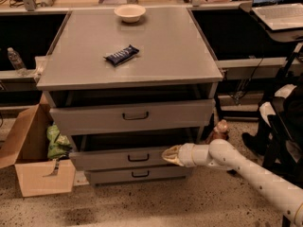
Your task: Close middle drawer
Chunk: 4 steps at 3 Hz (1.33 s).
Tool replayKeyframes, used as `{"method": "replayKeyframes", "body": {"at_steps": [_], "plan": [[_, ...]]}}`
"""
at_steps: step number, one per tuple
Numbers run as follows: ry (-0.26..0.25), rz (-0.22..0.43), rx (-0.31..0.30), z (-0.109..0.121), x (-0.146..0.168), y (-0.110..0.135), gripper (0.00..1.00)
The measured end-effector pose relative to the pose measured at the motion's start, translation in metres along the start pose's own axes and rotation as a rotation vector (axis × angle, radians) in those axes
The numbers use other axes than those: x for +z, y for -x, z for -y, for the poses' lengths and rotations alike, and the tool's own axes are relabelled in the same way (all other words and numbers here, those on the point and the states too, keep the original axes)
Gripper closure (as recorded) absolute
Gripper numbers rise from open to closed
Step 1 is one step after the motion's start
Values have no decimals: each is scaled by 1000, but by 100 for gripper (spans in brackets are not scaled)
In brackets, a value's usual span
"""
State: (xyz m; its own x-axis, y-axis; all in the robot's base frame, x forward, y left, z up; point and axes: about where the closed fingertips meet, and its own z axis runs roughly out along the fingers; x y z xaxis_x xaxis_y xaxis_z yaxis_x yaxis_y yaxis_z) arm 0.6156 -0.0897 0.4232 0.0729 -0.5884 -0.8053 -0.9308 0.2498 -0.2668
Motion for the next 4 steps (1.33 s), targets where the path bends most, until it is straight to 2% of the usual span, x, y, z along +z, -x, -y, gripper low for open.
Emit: {"method": "replayKeyframes", "body": {"at_steps": [4], "plan": [[-3, 5, 9, 12, 10, -3, 100]]}}
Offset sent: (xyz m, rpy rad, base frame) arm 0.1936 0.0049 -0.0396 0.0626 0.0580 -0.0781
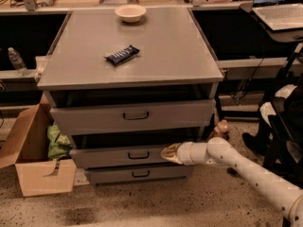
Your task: Close middle drawer
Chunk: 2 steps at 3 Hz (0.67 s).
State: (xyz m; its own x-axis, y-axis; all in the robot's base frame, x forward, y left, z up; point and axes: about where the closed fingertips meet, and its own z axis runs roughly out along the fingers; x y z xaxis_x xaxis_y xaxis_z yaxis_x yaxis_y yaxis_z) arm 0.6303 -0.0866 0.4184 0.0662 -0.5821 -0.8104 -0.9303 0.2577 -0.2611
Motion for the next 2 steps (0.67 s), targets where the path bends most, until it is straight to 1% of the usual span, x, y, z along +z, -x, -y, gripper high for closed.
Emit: {"method": "replayKeyframes", "body": {"at_steps": [2], "plan": [[-7, 4, -1, 2, 0, 0, 100]]}}
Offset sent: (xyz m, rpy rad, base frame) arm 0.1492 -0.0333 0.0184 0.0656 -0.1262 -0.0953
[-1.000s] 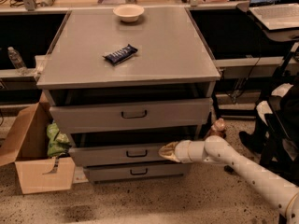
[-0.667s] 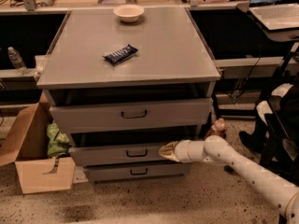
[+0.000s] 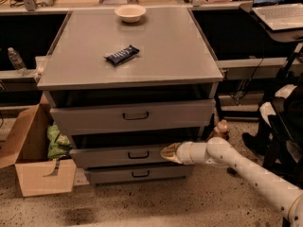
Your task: Close middle drawer
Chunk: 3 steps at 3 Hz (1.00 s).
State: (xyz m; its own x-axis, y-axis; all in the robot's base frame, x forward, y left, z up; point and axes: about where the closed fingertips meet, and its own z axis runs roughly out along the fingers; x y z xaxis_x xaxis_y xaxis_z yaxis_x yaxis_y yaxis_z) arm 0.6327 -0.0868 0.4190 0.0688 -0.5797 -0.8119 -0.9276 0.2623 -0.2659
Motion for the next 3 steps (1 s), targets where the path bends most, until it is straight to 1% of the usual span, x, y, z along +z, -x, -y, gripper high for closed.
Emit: {"method": "replayKeyframes", "body": {"at_steps": [3], "plan": [[-12, 7, -2, 4, 1, 1, 100]]}}
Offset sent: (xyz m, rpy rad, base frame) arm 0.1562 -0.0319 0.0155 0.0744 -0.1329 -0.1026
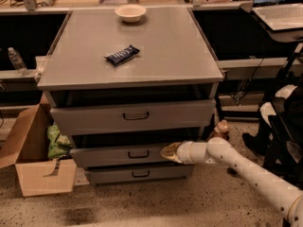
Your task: Close middle drawer
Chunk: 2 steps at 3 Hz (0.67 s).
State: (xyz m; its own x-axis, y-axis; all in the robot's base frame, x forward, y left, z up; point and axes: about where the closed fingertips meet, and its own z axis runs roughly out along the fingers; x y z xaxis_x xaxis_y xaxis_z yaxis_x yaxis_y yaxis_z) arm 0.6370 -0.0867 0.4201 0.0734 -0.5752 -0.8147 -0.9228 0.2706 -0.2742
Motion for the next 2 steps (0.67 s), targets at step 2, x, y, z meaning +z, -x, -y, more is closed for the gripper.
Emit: {"method": "replayKeyframes", "body": {"at_steps": [2], "plan": [[-7, 4, -2, 3, 1, 1, 100]]}}
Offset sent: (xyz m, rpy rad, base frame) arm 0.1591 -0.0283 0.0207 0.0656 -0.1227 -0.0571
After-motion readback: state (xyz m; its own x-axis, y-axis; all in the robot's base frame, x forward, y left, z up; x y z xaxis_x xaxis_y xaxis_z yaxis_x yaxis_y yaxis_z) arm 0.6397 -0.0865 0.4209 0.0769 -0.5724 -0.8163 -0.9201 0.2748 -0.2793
